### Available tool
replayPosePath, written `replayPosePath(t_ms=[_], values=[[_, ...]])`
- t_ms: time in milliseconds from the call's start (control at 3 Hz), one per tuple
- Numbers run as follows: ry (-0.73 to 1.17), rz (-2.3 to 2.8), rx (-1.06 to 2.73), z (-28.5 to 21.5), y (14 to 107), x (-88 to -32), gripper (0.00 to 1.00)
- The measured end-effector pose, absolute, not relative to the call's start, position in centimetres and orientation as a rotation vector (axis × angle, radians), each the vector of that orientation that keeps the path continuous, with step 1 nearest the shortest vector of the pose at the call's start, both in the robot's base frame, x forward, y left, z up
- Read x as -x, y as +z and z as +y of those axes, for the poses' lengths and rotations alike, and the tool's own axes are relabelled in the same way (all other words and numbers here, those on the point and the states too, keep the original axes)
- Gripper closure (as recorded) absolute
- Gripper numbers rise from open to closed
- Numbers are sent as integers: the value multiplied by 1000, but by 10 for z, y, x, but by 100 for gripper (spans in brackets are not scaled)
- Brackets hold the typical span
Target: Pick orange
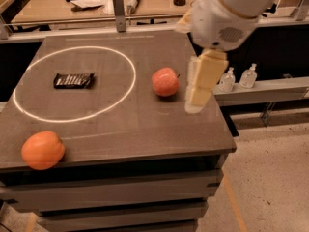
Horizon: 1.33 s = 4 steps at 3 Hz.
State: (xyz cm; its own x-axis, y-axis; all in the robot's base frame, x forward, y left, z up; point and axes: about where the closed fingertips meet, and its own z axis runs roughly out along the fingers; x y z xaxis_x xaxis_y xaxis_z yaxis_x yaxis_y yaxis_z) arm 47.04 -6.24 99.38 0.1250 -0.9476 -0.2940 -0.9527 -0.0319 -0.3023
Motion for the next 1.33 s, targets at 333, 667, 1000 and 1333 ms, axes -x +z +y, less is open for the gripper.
replayPosePath(t_ms=[333, 667, 1000, 1333], values=[[86, 1683, 2112, 9, 986, -467, 0], [200, 1571, 2200, 65, 965, -465, 0], [319, 1503, 2252, 105, 940, -460, 0], [496, 1380, 2302, 147, 919, -439, 0]])
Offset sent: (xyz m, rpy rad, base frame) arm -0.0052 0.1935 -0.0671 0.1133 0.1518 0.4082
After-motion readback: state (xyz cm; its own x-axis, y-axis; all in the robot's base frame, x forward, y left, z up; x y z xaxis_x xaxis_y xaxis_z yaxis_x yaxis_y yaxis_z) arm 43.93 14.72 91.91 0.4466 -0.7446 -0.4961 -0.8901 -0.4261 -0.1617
